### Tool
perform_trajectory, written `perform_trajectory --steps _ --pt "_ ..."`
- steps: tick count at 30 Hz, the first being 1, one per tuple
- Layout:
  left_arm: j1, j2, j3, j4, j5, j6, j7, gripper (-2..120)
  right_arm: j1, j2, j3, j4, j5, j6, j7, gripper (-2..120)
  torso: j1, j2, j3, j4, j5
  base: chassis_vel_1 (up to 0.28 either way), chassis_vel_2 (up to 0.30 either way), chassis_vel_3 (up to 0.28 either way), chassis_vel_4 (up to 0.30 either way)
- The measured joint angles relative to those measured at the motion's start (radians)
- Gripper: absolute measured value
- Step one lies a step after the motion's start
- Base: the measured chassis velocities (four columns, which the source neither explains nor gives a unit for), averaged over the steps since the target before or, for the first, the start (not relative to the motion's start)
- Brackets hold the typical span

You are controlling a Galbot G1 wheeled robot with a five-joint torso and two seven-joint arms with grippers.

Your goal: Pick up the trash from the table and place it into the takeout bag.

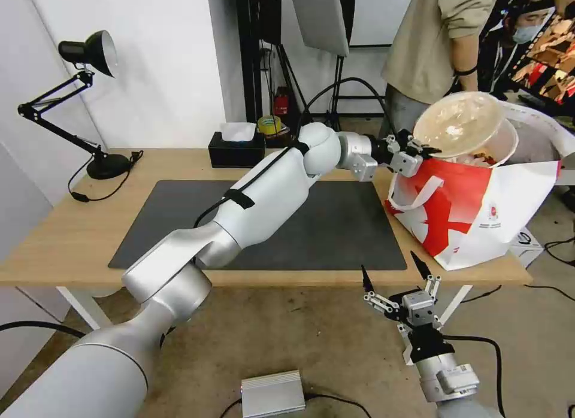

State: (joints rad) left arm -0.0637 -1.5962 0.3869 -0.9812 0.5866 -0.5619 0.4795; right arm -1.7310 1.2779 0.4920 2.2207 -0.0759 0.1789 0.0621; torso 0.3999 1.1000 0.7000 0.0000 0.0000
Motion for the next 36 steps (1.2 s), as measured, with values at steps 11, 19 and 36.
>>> perform_trajectory --steps 11,19,36 --pt "-0.049 0.0 0.04 0.045 -0.001 0.031 0.027 0 0.0 0.0 0.0 0.0 0.0 0.0 0.0 100 0.0 0.0 0.0 -0.0001 0.0001 0.0 0.0 0.0 0.0" --pt "-0.069 0.0 0.061 0.061 -0.026 0.046 0.033 0 0.0 0.0 0.0 0.0 0.0 0.0 0.0 100 0.0 0.0 0.0 0.0 0.0 0.0 0.0 0.0 0.0" --pt "-0.083 0.0 0.1 0.062 -0.066 0.068 0.026 26 0.0 0.0 0.0 0.0 0.0 0.0 0.0 100 0.0 0.0 0.0 0.0 0.0001 0.0 0.0 0.0 0.0"
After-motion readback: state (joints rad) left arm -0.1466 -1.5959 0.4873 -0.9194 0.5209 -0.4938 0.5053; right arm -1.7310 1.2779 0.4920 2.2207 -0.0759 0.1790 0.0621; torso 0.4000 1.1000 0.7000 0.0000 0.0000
